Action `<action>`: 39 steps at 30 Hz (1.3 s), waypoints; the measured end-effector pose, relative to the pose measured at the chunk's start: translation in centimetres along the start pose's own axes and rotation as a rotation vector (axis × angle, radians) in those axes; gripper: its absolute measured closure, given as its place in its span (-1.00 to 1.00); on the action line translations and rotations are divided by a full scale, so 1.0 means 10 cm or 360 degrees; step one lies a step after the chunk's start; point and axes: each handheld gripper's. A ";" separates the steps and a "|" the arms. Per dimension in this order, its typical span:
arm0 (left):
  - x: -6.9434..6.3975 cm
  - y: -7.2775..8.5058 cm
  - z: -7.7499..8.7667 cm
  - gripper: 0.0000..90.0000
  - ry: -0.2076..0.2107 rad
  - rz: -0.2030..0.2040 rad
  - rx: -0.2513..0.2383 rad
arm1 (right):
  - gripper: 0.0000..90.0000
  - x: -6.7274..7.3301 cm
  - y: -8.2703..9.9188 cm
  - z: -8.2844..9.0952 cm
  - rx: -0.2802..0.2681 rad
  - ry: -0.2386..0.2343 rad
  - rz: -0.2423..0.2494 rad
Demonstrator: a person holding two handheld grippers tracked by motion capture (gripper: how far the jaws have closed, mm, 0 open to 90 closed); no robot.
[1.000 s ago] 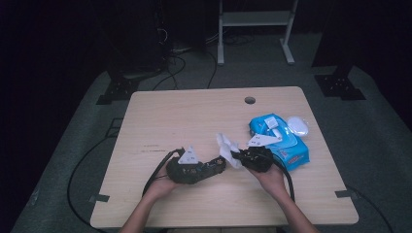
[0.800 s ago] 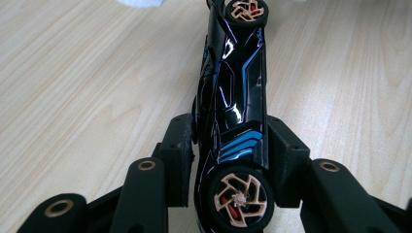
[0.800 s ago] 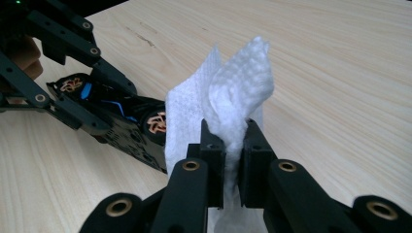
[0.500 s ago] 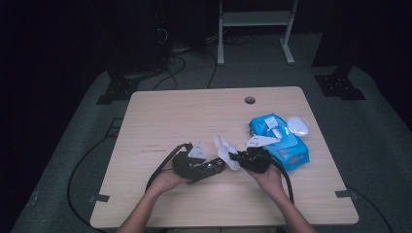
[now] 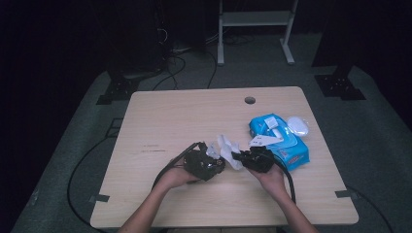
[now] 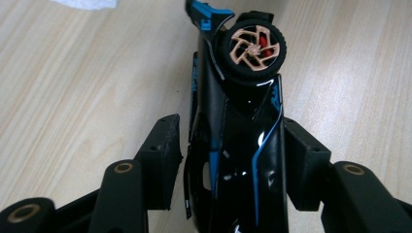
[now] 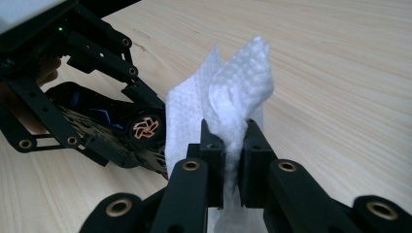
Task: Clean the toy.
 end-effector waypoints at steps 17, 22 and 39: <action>-0.02 0.00 0.14 0.26 0.0048 0.0043 -0.0241 | 0.83 0.06 -0.08 0.03 -0.0071 -0.0213 -0.0036; 0.01 -0.01 0.24 0.26 0.0075 0.0105 -0.0371 | 0.83 0.14 -0.17 0.11 -0.0135 -0.0184 0.0036; 0.05 0.06 0.33 0.26 0.0080 0.0155 -0.0489 | 0.83 0.06 -0.14 0.13 -0.0159 -0.0174 -0.0015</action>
Point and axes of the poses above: each handheld gripper's, and its own axes: z roughly backward along the jaws, y roughly out of its underside, x roughly to its left, and after that the axes turned 11 degrees about -y, right-handed
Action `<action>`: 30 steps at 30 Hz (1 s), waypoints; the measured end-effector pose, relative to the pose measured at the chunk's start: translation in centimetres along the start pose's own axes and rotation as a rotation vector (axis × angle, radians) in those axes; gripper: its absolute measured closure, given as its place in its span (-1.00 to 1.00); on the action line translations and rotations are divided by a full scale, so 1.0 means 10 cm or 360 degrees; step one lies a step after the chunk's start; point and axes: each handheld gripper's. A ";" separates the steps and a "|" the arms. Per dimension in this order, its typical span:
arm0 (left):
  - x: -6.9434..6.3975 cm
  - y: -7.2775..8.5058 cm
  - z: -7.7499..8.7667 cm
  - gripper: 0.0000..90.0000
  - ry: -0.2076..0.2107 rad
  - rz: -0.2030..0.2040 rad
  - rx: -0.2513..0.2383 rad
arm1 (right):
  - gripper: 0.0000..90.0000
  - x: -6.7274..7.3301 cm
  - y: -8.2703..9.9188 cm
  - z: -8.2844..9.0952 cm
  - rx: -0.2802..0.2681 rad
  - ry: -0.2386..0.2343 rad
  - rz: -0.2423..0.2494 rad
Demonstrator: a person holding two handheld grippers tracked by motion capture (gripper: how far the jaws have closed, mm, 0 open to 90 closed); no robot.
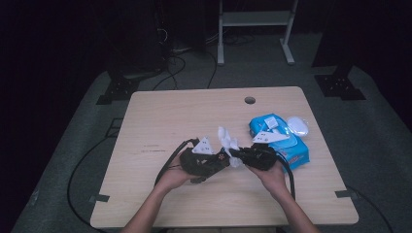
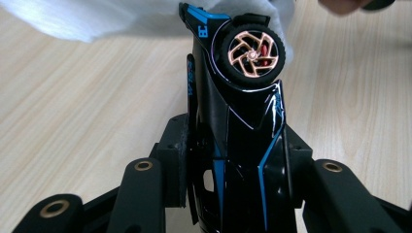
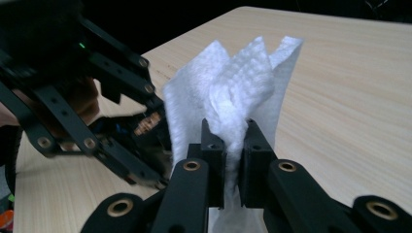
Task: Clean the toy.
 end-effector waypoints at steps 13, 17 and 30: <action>0.05 0.01 0.07 0.26 0.0027 0.0068 -0.0086 | 0.83 -0.07 0.06 -0.01 0.0005 -0.0010 -0.0059; 0.07 0.00 0.10 0.26 0.0040 0.0095 -0.0127 | 0.83 -0.13 0.15 -0.07 0.0058 -0.0018 -0.0111; 0.07 -0.02 0.09 0.26 0.0045 0.0093 -0.0136 | 0.83 -0.14 0.13 -0.04 0.0024 -0.0033 -0.0127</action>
Point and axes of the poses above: each handheld gripper's, and its own axes: z roughly backward along the jaws, y roughly out of its underside, x roughly to its left, and after that the axes turned 11 degrees about -y, right-handed
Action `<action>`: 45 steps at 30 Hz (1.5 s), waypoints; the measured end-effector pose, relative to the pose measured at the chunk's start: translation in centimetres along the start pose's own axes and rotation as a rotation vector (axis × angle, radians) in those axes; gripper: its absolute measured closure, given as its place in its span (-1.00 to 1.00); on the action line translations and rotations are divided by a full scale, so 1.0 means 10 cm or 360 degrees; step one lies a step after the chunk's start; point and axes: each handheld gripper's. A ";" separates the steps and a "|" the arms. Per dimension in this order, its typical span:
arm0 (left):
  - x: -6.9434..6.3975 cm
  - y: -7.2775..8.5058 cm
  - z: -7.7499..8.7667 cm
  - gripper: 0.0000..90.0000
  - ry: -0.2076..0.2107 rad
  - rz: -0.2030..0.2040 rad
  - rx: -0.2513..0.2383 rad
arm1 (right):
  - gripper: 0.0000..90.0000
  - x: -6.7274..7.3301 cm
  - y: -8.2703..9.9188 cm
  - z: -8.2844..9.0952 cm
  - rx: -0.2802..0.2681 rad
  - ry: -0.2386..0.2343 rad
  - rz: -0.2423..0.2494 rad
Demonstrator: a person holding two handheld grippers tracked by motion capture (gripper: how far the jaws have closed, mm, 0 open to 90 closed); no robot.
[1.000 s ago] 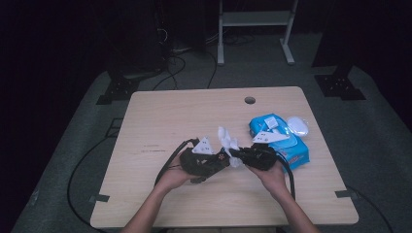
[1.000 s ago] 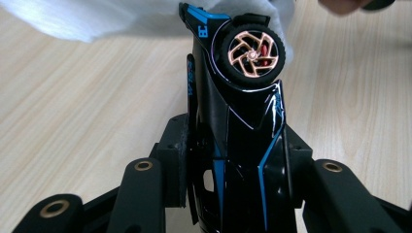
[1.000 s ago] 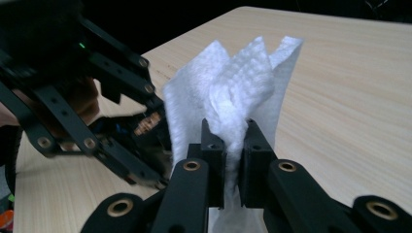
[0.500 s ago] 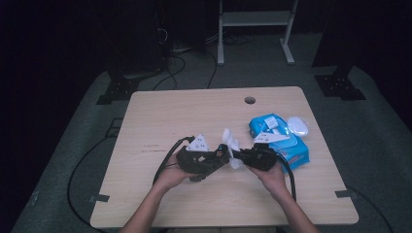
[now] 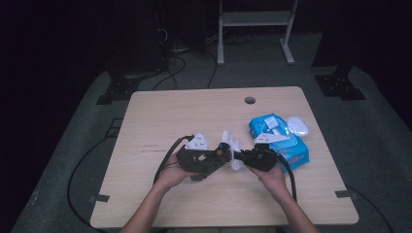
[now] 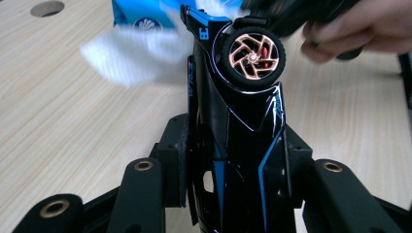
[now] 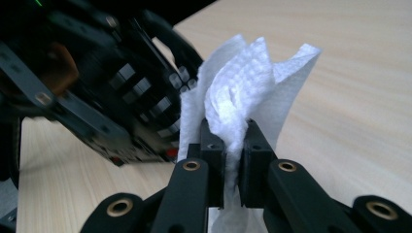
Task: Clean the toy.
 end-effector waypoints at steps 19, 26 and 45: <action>-0.03 0.00 -0.06 0.26 0.0011 -0.0029 0.0047 | 0.83 0.05 -0.07 0.06 -0.0037 0.0024 0.0044; -0.05 0.01 -0.12 0.26 -0.0003 -0.0047 0.0082 | 0.83 0.16 -0.15 0.10 -0.0064 0.0016 0.0119; -0.07 -0.06 -0.43 0.26 0.0043 -0.0082 0.0300 | 0.83 0.00 -0.07 0.17 -0.0032 0.0111 0.0042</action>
Point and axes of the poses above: each handheld gripper's, and its own axes: z roughly backward along the jaws, y roughly out of its underside, x roughly to its left, and after that the axes turned 11 degrees about -y, right-handed
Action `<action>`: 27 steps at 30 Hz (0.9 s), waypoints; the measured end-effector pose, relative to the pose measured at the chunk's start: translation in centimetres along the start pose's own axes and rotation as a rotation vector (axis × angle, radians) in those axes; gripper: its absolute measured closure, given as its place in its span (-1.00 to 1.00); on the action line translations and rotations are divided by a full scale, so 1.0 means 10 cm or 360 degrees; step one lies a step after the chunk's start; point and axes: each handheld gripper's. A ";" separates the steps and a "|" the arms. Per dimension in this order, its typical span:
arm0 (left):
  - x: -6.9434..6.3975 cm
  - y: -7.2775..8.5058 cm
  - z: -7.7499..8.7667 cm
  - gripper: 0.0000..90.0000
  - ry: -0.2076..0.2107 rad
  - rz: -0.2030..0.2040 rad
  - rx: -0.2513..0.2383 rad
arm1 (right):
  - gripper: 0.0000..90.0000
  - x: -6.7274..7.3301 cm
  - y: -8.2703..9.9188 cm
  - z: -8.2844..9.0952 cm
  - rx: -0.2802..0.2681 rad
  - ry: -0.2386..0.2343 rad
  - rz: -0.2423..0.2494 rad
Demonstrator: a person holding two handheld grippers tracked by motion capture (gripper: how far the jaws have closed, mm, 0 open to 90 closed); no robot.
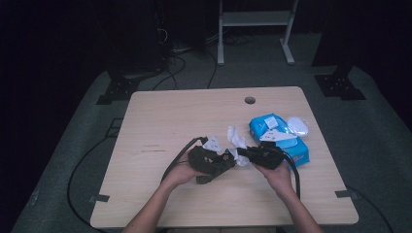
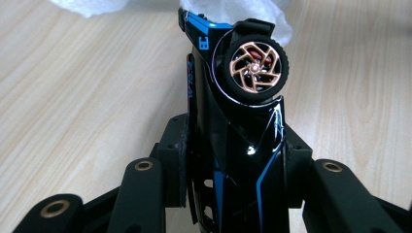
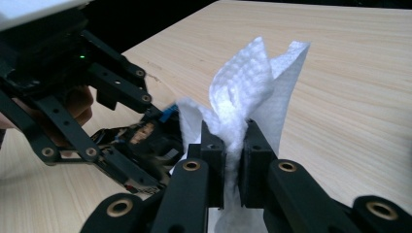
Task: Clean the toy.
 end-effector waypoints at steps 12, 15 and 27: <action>0.00 -0.03 -0.16 0.26 0.0014 -0.0033 0.0197 | 0.83 0.04 0.02 -0.07 0.0044 -0.0045 0.0021; -0.01 -0.02 -0.15 0.25 0.0022 -0.0044 0.0201 | 0.83 0.01 0.07 -0.14 0.0100 -0.0043 0.0006; 0.13 0.11 0.16 0.03 0.0065 0.0099 0.0041 | 0.83 0.09 -0.01 -0.12 0.0093 -0.0038 0.0058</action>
Point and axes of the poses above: each handheld gripper's, and its own axes: z roughly backward along the jaws, y roughly out of its underside, x roughly to its left, and after that the axes turned 11 degrees about -y, right-handed
